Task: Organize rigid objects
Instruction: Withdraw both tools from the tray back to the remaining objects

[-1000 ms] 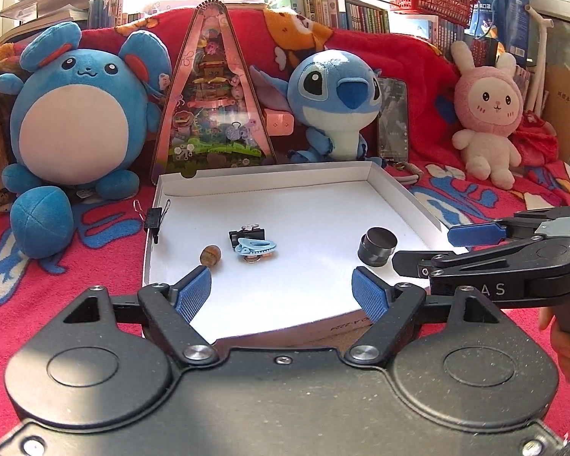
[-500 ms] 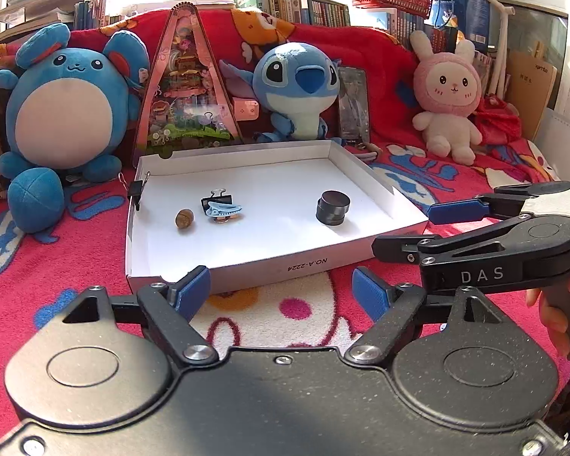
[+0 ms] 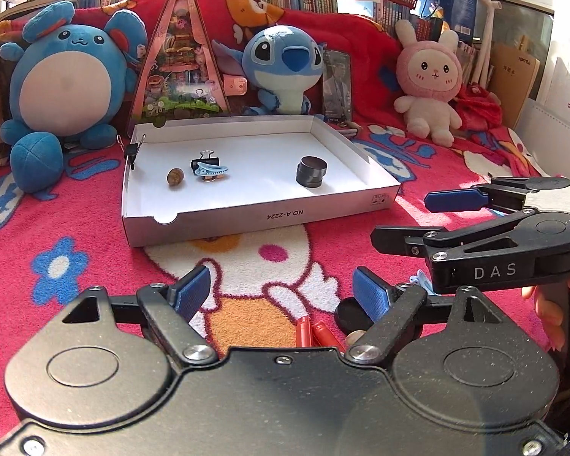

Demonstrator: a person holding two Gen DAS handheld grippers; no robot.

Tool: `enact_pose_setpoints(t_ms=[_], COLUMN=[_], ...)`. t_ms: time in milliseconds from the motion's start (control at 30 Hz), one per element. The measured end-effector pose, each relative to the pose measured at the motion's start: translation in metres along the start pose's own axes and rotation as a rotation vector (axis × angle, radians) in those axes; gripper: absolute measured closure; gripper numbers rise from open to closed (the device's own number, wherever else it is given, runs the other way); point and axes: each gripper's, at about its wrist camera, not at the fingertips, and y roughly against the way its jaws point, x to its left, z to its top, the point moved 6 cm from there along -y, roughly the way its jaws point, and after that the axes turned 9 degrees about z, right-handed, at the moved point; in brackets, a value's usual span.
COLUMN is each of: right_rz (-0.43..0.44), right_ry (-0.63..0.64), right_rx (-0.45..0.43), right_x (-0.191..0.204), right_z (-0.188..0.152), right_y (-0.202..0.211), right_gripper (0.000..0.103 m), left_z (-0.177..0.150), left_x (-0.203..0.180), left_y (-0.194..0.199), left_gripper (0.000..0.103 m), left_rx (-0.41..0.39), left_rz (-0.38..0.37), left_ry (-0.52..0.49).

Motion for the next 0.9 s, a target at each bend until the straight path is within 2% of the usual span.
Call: enact_pose_setpoints(t_ms=[433,633,900], right_rz=[0.018,0.027,0.042], right_ry=[-0.03,-0.038,-0.038], right_rx=[-0.002,0.007,0.021], right_x=[0.004,0.006,0.011], right_z=[-0.015,-0.019,-0.024], right_y=[0.012,0.009,0.006], right_gripper=[0.014,0.014,0.014], left_z=[-0.031,-0.038,-0.047], left_x=[-0.01,-0.014,-0.023], left_y=[0.019,0.022,0.021], left_gripper=[0.023,0.031,0.052], left_rx=[0.028,0.038,0.047], left_rz=[-0.032,-0.053,-0.063], left_ry=[-0.007,-0.016,-0.057])
